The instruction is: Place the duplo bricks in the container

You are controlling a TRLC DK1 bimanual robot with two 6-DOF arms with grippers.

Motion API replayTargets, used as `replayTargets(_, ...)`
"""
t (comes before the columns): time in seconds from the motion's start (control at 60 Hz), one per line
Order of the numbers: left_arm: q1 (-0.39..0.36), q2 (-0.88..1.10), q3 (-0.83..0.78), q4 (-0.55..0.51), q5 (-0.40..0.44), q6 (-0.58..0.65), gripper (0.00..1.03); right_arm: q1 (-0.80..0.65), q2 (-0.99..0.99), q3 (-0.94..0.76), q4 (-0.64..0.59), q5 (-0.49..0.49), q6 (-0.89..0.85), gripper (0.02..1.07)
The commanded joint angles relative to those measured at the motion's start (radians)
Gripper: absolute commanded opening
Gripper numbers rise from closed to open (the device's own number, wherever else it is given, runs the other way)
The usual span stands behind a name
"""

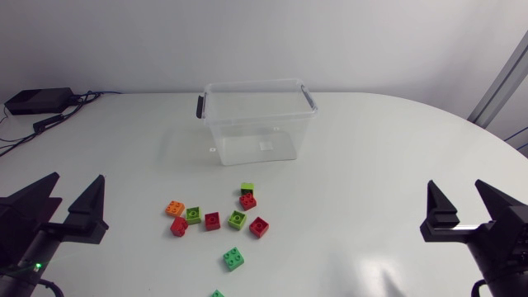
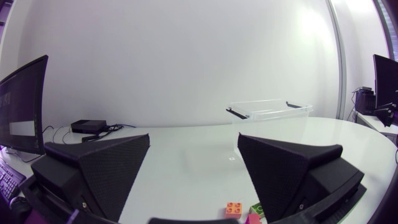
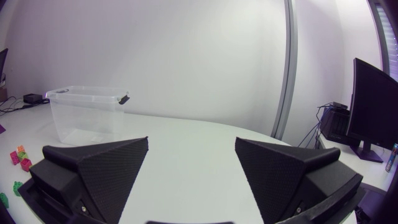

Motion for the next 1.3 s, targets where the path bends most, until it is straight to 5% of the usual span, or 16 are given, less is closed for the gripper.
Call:
replayTargets(0.0, 0.005, -0.023, -0.017, -0.001, 0.009, -0.021, 0.99, 0.012, -0.007, -0.037, -0.022, -0.006, 0.019, 1.03)
replayTargets(0.817, -0.003, -0.026, -0.008, 0.002, 0.009, -0.012, 0.96, 0.026, -0.007, -0.037, -0.022, -0.006, 0.003, 1.03)
replayTargets(1.283, -0.021, 0.224, 0.259, -0.100, 0.009, -0.029, 0.96, 0.035, 0.099, 0.101, -0.037, -0.006, 0.002, 1.03)
